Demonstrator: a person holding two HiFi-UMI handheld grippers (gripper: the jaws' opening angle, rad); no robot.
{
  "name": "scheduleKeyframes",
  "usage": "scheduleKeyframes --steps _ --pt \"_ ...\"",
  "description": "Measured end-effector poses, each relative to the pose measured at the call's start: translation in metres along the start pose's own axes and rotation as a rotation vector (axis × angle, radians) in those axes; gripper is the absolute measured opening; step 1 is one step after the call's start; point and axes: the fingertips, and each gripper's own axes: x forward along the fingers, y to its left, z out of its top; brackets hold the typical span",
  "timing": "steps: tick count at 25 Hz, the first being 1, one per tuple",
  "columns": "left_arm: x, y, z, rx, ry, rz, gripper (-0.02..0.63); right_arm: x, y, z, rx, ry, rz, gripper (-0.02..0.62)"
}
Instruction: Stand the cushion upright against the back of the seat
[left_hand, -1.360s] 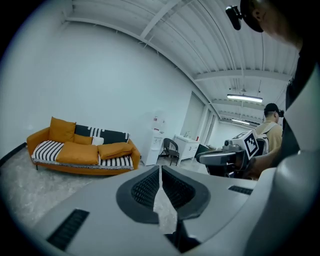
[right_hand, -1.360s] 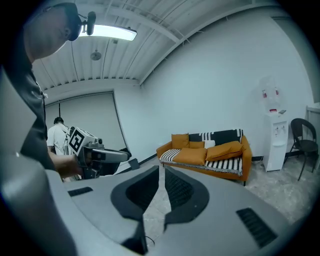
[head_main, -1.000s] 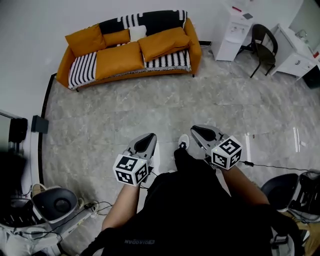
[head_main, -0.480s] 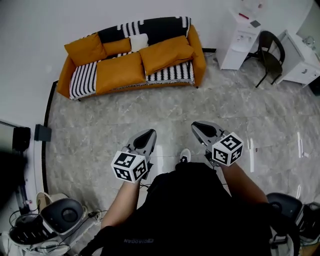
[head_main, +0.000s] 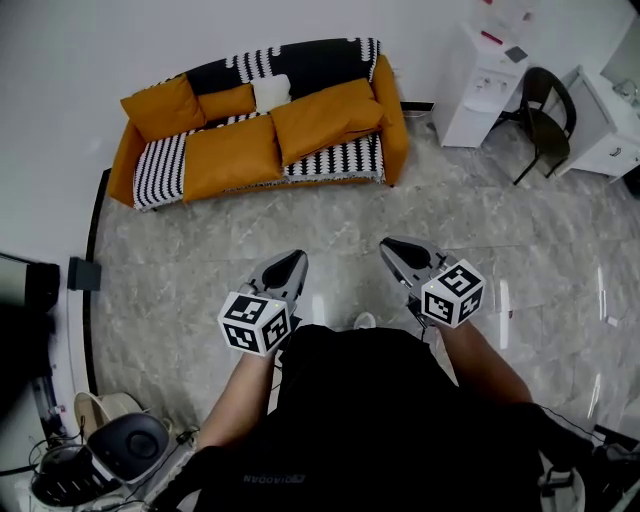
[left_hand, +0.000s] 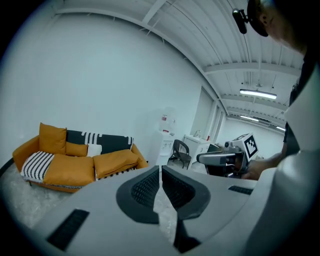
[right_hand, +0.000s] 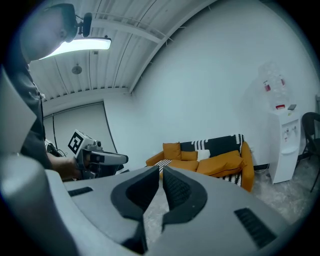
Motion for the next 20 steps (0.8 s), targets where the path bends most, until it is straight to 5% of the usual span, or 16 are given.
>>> scheduleKeyframes --steps 20 --pt "0.108 0.045 0.023 0.013 0.034 -0.072 0.029 0.033 -0.098 0.004 0.029 0.044 -0.095 0.038"
